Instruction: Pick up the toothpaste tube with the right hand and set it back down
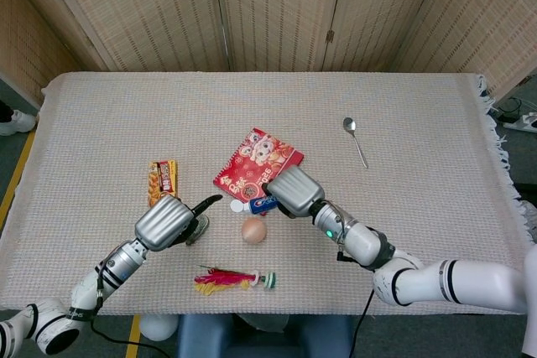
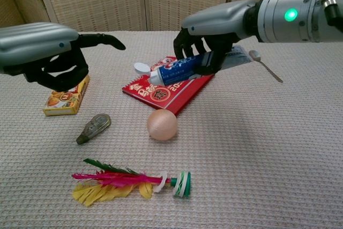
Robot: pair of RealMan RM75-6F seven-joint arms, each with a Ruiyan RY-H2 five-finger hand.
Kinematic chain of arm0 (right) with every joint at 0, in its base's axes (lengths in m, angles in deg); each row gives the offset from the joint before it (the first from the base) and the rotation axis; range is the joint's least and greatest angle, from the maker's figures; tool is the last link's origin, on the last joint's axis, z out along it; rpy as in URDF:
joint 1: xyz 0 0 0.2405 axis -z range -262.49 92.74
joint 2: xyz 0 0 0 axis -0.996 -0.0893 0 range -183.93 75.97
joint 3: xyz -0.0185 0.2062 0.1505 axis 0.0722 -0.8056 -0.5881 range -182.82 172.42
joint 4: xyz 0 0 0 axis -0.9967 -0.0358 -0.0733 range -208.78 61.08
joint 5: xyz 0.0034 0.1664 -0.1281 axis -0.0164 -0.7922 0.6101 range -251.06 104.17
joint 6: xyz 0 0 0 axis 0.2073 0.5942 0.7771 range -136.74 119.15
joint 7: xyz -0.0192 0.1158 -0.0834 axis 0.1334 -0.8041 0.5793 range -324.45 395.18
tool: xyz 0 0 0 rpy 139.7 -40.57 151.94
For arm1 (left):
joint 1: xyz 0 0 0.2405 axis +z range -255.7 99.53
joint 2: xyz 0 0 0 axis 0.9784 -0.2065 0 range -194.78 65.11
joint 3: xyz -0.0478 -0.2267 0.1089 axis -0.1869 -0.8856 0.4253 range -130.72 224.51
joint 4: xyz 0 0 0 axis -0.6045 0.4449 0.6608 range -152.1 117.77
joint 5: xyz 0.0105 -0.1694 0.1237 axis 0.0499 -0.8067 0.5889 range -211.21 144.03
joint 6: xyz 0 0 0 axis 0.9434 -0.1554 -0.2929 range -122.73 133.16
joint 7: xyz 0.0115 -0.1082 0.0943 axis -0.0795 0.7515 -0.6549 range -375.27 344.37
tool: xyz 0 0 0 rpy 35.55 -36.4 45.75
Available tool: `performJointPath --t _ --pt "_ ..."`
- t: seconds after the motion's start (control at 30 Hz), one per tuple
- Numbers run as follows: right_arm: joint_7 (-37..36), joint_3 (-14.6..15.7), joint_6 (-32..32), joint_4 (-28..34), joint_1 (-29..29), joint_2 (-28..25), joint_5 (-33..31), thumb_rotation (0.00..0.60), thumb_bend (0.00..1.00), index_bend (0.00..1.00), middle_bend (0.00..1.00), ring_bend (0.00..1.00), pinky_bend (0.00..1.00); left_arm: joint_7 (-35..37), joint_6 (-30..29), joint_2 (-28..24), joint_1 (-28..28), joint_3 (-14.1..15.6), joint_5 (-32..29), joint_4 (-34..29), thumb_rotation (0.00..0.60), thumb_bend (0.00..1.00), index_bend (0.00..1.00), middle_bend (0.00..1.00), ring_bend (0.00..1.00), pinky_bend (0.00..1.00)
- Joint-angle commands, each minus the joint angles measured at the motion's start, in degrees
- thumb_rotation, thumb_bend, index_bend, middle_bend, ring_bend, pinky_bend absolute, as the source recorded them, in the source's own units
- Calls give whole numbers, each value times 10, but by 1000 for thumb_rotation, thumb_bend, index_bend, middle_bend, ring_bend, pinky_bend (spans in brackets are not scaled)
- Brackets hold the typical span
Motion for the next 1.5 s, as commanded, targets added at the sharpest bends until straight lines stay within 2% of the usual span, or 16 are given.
performJointPath --t 0.03,0.43,0.87,1.33,1.43,1.5 --pt "-2 4 5 0 -5 1 -4 600 813 587 553 559 605 -21 17 8 -10 1 -22 -11 600 723 139 880 888 804" --pt "-21 25 16 -12 -17 9 -4 600 814 587 553 558 605 -65 26 13 -21 10 -57 -31 600 725 133 880 887 804" --pt "-50 26 29 -15 -22 16 14 600 830 591 555 564 605 -93 32 28 -36 13 -78 -33 600 726 129 880 886 804" --pt "-141 18 49 -22 11 13 84 600 840 601 561 567 605 -51 6 46 -18 31 -91 1 600 731 113 880 876 804" --pt "-153 20 51 -25 17 14 96 600 840 601 561 568 605 -38 -10 48 -11 27 -93 3 600 729 99 865 841 804" --pt "-166 21 54 -28 24 16 102 600 840 601 561 568 605 -10 -32 48 -2 19 -96 2 600 706 66 761 747 772"
